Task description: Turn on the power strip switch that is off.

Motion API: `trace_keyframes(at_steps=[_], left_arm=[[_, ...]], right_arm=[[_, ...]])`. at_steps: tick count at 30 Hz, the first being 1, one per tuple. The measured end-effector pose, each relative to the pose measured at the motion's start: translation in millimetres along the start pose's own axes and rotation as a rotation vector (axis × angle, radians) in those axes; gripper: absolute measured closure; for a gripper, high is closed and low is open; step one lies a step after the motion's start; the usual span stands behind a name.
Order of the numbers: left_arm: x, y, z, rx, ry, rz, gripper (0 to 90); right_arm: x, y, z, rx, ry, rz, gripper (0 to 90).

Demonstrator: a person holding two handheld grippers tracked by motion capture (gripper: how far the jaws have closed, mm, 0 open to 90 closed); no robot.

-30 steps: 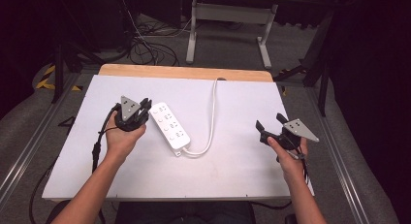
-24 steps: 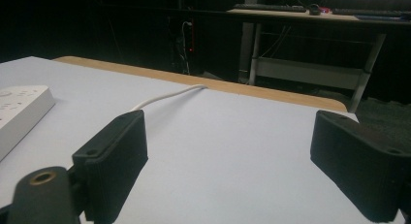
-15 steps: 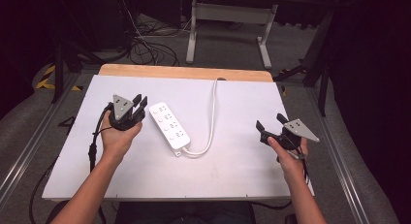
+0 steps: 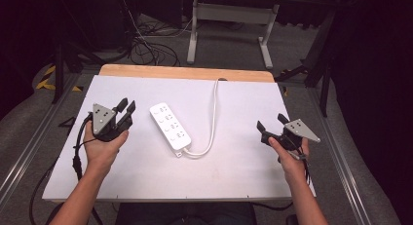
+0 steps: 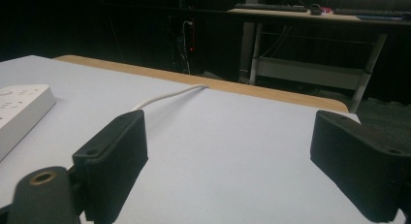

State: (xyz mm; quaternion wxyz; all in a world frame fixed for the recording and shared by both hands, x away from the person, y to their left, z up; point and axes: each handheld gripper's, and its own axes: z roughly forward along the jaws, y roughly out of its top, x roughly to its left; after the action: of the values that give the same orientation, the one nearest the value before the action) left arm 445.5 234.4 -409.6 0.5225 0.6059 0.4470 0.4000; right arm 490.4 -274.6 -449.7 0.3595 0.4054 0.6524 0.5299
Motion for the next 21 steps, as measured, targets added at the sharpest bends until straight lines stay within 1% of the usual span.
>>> trace_keyframes(at_steps=[3,6,11,17,19,21], left_arm=[[1.7,-1.8,-6.3,-0.001,0.005,-0.008,68.6],[6.4,-2.3,-12.8,-0.010,0.017,-0.023,68.2],[11.1,-3.5,-18.1,-0.013,0.022,-0.041,67.7],[12.2,-5.0,-21.2,-0.014,0.017,-0.043,63.9],[13.1,-6.0,-23.4,-0.019,0.019,-0.045,63.3],[13.5,-6.0,-24.4,-0.016,0.019,-0.044,62.4]], right_arm=[[-0.8,0.1,-0.4,0.001,0.000,0.001,13.7],[-0.6,0.5,-1.2,-0.003,0.001,0.005,13.8],[0.4,0.6,-0.7,-0.008,0.002,-0.002,13.9],[0.4,0.6,-0.4,-0.007,0.002,-0.003,13.9],[0.4,0.9,-0.9,-0.006,0.003,0.003,13.8],[0.1,1.2,-1.3,-0.008,0.003,-0.001,13.9]])
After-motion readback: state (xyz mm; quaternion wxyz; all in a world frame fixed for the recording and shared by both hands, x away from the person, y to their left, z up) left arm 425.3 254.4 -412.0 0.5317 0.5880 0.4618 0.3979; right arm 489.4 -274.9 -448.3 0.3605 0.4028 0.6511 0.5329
